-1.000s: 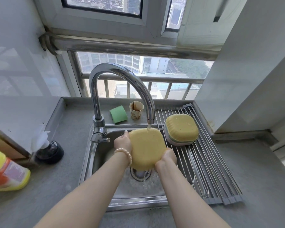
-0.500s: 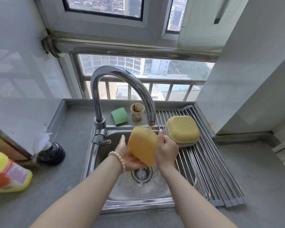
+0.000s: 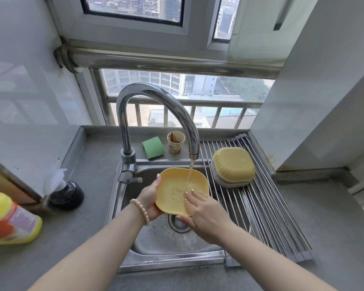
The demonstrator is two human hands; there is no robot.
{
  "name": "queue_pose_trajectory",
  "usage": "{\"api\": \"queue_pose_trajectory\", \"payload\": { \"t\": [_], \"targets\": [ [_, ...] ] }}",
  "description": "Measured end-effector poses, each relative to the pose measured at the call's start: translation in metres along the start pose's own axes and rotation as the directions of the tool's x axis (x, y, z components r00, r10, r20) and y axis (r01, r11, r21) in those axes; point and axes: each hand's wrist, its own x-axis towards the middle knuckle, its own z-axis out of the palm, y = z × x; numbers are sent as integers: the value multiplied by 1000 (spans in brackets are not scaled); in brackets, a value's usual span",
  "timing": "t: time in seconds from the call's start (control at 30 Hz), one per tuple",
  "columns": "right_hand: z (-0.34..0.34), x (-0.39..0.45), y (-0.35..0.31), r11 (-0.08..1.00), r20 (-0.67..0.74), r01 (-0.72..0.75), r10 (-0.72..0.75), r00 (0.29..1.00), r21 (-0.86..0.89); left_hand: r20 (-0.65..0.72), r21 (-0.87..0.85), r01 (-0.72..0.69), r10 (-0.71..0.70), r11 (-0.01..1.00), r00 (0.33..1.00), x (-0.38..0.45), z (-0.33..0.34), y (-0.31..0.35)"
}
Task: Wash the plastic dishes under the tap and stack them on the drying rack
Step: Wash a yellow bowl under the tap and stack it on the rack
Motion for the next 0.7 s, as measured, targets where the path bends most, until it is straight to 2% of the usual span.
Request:
{"api": "queue_pose_trajectory", "payload": {
  "t": [0.03, 0.1, 0.17, 0.2, 0.33, 0.47, 0.57, 0.7],
  "targets": [
    [-7, 3, -3, 996, 121, -84, 82, 989, 15, -11, -9, -59, 59, 998, 998, 3, 2, -7],
    [-11, 18, -3, 957, 262, -280, 253, 931, 71, -32, -7, -140, 140, 990, 990, 9, 8, -19],
    [-10, 33, -1, 882, 317, -436, 369, 874, 178, -35, -3, -180, 180, 984, 983, 10, 16, -25],
    [-9, 40, -1, 856, 321, -465, 385, 865, 227, -26, -13, -197, 197, 980, 980, 10, 19, -26],
    [-10, 59, -19, 893, 238, -273, 196, 951, 356, 34, -86, -233, 237, 969, 971, 6, 26, -20],
    [-13, 63, -28, 854, 229, -182, 76, 970, 488, -8, -98, -255, 255, 962, 967, 0, 27, -15],
    [-13, 60, -35, 789, 225, -153, 19, 974, 595, -71, 32, -320, 321, 947, 944, 2, 18, -7],
    [-11, 48, -38, 776, 201, -98, -38, 979, 624, -203, 227, -399, 444, 888, 873, 11, 7, 3]
  ]
}}
